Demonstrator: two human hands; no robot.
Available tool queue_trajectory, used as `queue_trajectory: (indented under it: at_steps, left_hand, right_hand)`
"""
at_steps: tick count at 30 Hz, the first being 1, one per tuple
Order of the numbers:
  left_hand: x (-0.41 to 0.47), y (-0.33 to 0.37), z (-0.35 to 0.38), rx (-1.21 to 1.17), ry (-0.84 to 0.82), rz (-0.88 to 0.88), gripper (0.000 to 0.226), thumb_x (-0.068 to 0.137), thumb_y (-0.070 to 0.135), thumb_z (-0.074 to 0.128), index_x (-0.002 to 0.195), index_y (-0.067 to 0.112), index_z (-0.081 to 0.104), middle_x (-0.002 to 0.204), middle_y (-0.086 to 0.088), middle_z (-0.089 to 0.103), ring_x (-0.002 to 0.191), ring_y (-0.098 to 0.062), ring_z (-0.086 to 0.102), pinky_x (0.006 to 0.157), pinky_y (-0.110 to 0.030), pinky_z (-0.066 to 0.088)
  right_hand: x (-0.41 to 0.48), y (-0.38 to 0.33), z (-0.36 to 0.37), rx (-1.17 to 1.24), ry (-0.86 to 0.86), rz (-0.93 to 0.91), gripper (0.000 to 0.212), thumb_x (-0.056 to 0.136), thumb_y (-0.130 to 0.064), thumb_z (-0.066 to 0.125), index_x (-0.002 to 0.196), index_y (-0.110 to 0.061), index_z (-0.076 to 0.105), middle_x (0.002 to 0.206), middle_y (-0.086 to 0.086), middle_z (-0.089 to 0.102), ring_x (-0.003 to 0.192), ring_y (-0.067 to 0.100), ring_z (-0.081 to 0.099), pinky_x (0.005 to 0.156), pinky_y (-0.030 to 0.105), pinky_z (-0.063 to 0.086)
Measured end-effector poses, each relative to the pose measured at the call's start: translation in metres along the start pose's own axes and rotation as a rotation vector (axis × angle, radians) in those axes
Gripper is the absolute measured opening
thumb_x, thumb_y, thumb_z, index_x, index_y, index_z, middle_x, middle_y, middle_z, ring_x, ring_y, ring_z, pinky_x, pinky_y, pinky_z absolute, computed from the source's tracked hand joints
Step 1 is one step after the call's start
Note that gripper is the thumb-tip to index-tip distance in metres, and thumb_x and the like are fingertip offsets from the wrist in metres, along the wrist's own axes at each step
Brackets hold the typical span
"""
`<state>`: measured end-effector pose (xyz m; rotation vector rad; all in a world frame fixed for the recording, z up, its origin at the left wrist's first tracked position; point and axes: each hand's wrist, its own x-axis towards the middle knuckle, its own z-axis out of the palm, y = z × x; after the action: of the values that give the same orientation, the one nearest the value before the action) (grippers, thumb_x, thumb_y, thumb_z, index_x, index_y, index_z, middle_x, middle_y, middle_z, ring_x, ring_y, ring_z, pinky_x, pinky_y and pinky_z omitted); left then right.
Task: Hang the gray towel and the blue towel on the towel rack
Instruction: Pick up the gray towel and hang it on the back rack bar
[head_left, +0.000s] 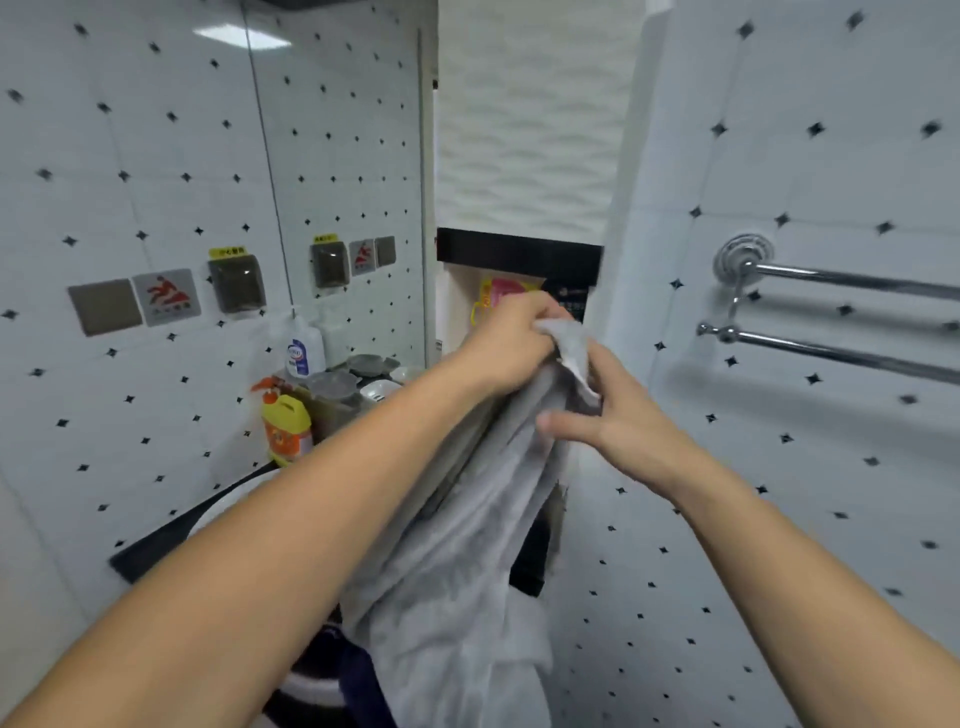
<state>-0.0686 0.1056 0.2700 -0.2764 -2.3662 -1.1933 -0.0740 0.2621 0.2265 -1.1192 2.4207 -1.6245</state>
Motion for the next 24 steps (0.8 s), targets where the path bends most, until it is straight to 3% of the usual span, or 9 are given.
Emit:
queue_trajectory:
  at_steps: [2,4,7,10,14,17,19,21,24]
  left_hand:
    - [0.003,0.041,0.014,0.045,0.001,0.081,0.026,0.072,-0.003,0.052,0.084,0.017,0.064,0.084,-0.001,0.066,0.083,-0.018,0.062,0.076,-0.031,0.050]
    - [0.005,0.063,0.025,0.194,0.029,0.135,0.023,0.070,0.007,0.053,0.085,0.023,0.063,0.088,0.000,0.069,0.090,-0.024,0.065,0.076,-0.035,0.051]
    - [0.002,0.064,0.039,0.585,0.127,0.158,0.022,0.073,0.015,0.055,0.093,0.024,0.058,0.094,-0.007,0.070,0.091,-0.033,0.062,0.067,-0.037,0.046]
    - [-0.006,0.053,0.060,0.686,0.132,0.115,0.021,0.074,0.010,0.058,0.093,0.018,0.057,0.090,-0.013,0.068,0.085,-0.037,0.061,0.062,-0.037,0.044]
    - [-0.004,0.045,0.078,0.591,0.138,-0.071,0.014,0.068,0.004,0.053,0.070,0.018,0.054,0.076,-0.010,0.062,0.084,-0.035,0.061,0.060,-0.034,0.041]
    - [0.004,0.045,0.083,0.462,0.111,-0.142,0.018,0.070,0.004,0.052,0.074,0.013,0.066,0.081,-0.013,0.068,0.084,-0.035,0.062,0.065,-0.033,0.047]
    - [0.008,0.043,0.081,0.365,0.096,-0.183,0.019,0.076,0.006,0.055,0.078,0.015,0.071,0.084,-0.009,0.071,0.084,-0.029,0.062,0.068,-0.028,0.043]
    - [0.027,0.055,0.084,0.216,0.074,-0.155,0.013,0.082,0.010,0.061,0.076,0.018,0.070,0.083,-0.007,0.069,0.083,-0.026,0.061,0.068,-0.025,0.038]
    - [0.034,0.059,0.084,0.084,0.108,-0.145,0.020,0.085,0.013,0.063,0.066,0.018,0.063,0.070,-0.003,0.061,0.071,-0.021,0.055,0.062,-0.024,0.037]
  right_hand:
    - [-0.009,-0.006,-0.030,0.015,0.183,-0.054,0.025,0.075,-0.013,0.073,0.090,-0.030,0.064,0.083,-0.026,0.067,0.078,-0.004,0.059,0.068,0.011,0.045]
    - [-0.021,-0.007,-0.067,0.018,0.374,-0.022,0.016,0.079,-0.007,0.068,0.069,-0.020,0.066,0.063,-0.017,0.062,0.064,0.001,0.054,0.060,0.019,0.043]
    - [-0.044,-0.008,-0.124,0.031,0.517,0.047,0.015,0.076,-0.013,0.065,0.074,-0.024,0.075,0.069,-0.005,0.074,0.065,0.004,0.060,0.065,0.026,0.052]
    - [-0.069,-0.010,-0.163,-0.035,0.551,0.070,0.021,0.070,-0.022,0.062,0.087,-0.019,0.074,0.087,0.012,0.076,0.073,0.013,0.062,0.075,0.039,0.055]
    - [-0.099,-0.012,-0.201,-0.088,0.650,0.109,0.014,0.068,-0.029,0.062,0.071,-0.028,0.075,0.064,-0.009,0.070,0.064,0.009,0.060,0.062,0.028,0.048]
    - [-0.117,-0.012,-0.224,-0.118,0.741,0.136,0.013,0.071,-0.021,0.060,0.066,-0.014,0.070,0.060,-0.007,0.061,0.062,0.011,0.053,0.057,0.026,0.040]
    - [-0.123,-0.011,-0.237,-0.127,0.754,0.135,0.014,0.076,-0.013,0.059,0.067,-0.004,0.065,0.064,-0.002,0.057,0.065,0.012,0.048,0.057,0.026,0.035]
    - [-0.141,-0.025,-0.264,-0.149,0.871,0.119,0.016,0.078,-0.005,0.055,0.063,-0.005,0.062,0.064,0.001,0.053,0.064,0.013,0.045,0.052,0.021,0.033]
    - [-0.154,-0.030,-0.285,-0.260,0.849,0.122,0.024,0.079,-0.001,0.053,0.061,-0.013,0.062,0.055,-0.009,0.056,0.054,0.003,0.050,0.044,0.014,0.035]
